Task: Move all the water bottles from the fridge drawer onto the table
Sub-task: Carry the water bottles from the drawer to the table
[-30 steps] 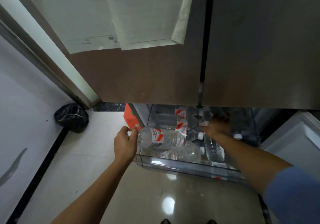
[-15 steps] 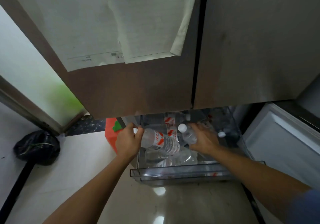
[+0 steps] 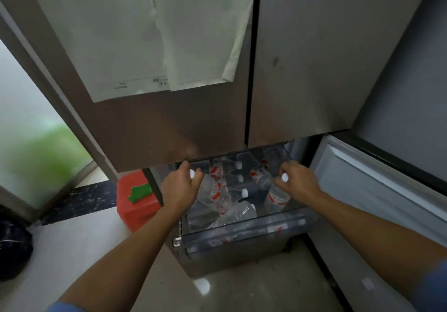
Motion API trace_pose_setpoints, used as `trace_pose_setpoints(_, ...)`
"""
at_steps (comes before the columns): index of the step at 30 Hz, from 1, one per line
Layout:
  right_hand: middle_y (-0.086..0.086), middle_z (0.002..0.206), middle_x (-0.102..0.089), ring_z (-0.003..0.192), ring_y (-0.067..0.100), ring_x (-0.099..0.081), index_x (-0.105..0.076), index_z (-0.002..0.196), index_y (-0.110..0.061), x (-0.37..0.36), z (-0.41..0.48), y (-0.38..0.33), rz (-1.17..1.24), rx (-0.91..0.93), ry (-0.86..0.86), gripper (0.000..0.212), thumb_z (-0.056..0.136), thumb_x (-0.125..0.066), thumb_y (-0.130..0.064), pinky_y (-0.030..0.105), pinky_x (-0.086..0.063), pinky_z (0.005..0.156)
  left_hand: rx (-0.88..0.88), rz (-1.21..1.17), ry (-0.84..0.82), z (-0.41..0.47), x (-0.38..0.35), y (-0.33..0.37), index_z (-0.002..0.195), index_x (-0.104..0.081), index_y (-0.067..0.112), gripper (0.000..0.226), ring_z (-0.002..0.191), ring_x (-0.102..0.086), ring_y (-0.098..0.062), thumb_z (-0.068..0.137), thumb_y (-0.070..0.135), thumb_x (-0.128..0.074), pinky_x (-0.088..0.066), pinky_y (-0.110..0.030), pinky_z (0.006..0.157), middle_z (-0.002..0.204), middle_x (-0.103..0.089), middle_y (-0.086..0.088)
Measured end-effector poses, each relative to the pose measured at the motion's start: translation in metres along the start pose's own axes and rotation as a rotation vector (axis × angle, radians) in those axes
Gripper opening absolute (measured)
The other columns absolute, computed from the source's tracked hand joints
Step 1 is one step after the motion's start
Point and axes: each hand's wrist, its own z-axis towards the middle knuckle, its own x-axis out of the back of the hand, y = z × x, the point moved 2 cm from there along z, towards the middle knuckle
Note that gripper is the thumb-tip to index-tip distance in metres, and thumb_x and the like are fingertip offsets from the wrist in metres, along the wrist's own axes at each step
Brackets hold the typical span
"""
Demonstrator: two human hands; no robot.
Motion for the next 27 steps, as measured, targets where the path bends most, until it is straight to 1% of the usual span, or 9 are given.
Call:
trace_pose_setpoints(2,0.01,0.086,-0.059,0.078,0.032,-0.061,-0.062,0.082,-0.008,0.016,-0.003,-0.008,0.057,0.024,0.072,0.024,0.079,-0.071,-0.03,0.031,-0.037,0.061,-0.01,0.001,0.039,0.003,0.014,0.013,0.074,-0.041,0.016,0.033,0.069,-0.058,-0.037,0.089,0.042,-0.052,-0.036,-0.036,0.056,0.07,-0.061,-0.016)
trace_pose_setpoints(5,0.008,0.082,-0.058,0.072,0.028,-0.056,-0.058,0.076,-0.009,0.052,-0.002,-0.035,0.123,0.112,0.176,0.021,0.08,-0.069,-0.027,0.03,-0.035,0.062,-0.04,0.01,0.115,0.0,0.044,0.023,0.068,-0.04,0.013,0.037,0.066,-0.057,-0.038,0.089,0.042,-0.051,-0.035,-0.037,0.055,0.066,-0.058,-0.016)
trace_pose_setpoints(9,0.0,0.076,-0.052,0.067,0.021,-0.051,-0.049,0.073,-0.018,0.098,-0.003,-0.078,0.134,0.278,0.193,0.021,0.082,-0.063,-0.03,0.027,-0.032,0.059,-0.071,0.115,0.211,-0.023,0.084,0.033,0.075,-0.05,0.01,0.035,0.065,-0.058,-0.037,0.092,0.04,-0.052,-0.044,-0.039,0.058,0.066,-0.059,-0.013)
trace_pose_setpoints(12,-0.003,0.072,-0.051,0.062,0.019,-0.05,-0.048,0.072,-0.021,0.114,-0.012,-0.109,0.116,0.451,0.201,0.022,0.081,-0.059,-0.037,0.026,-0.03,0.058,-0.045,0.199,0.31,-0.051,0.109,0.037,0.076,-0.049,0.011,0.033,0.06,-0.055,-0.032,0.092,0.04,-0.051,-0.036,-0.032,0.052,0.063,-0.052,-0.008)
trace_pose_setpoints(14,-0.003,0.071,-0.051,0.06,0.021,-0.049,-0.048,0.072,-0.02,0.118,-0.023,-0.132,0.094,0.559,0.183,0.023,0.078,-0.054,-0.041,0.027,-0.031,0.059,0.016,0.233,0.388,-0.077,0.127,0.033,0.077,-0.052,0.012,0.038,0.056,-0.052,-0.029,0.088,0.048,-0.043,-0.032,-0.03,0.049,0.061,-0.052,-0.006)
trace_pose_setpoints(16,-0.002,0.074,-0.056,0.064,0.023,-0.047,-0.049,0.074,-0.019,0.114,-0.037,-0.153,0.067,0.639,0.15,0.024,0.079,-0.054,-0.042,0.03,-0.031,0.062,0.105,0.263,0.444,-0.112,0.143,0.026,0.081,-0.058,0.014,0.041,0.057,-0.053,-0.027,0.085,0.051,-0.04,-0.04,-0.031,0.05,0.065,-0.059,-0.007)
trace_pose_setpoints(18,0.0,0.079,-0.059,0.067,0.024,-0.046,-0.049,0.076,-0.02,0.105,-0.057,-0.173,0.047,0.719,0.101,0.023,0.081,-0.056,-0.041,0.031,-0.032,0.064,0.207,0.311,0.468,-0.156,0.155,0.019,0.086,-0.061,0.015,0.037,0.063,-0.059,-0.029,0.088,0.049,-0.045,-0.049,-0.036,0.055,0.071,-0.065,-0.008)
trace_pose_setpoints(23,0.001,0.083,-0.063,0.071,0.024,-0.056,-0.048,0.079,-0.024,0.069,-0.138,-0.231,0.059,0.937,-0.072,0.023,0.083,-0.054,-0.046,0.031,-0.042,0.064,0.441,0.425,0.451,-0.29,0.183,-0.012,0.088,-0.06,0.017,0.029,0.065,-0.059,-0.026,0.091,0.044,-0.051,-0.049,-0.034,0.057,0.075,-0.065,-0.005)
trace_pose_setpoints(27,0.005,0.095,-0.068,0.081,0.026,-0.061,-0.061,0.092,-0.02,0.04,-0.222,-0.284,0.081,1.117,-0.17,0.028,0.082,-0.054,-0.045,0.033,-0.047,0.069,0.652,0.486,0.429,-0.412,0.215,-0.041,0.083,-0.06,0.018,0.029,0.065,-0.059,-0.022,0.089,0.046,-0.051,-0.052,-0.035,0.06,0.072,-0.061,0.001)
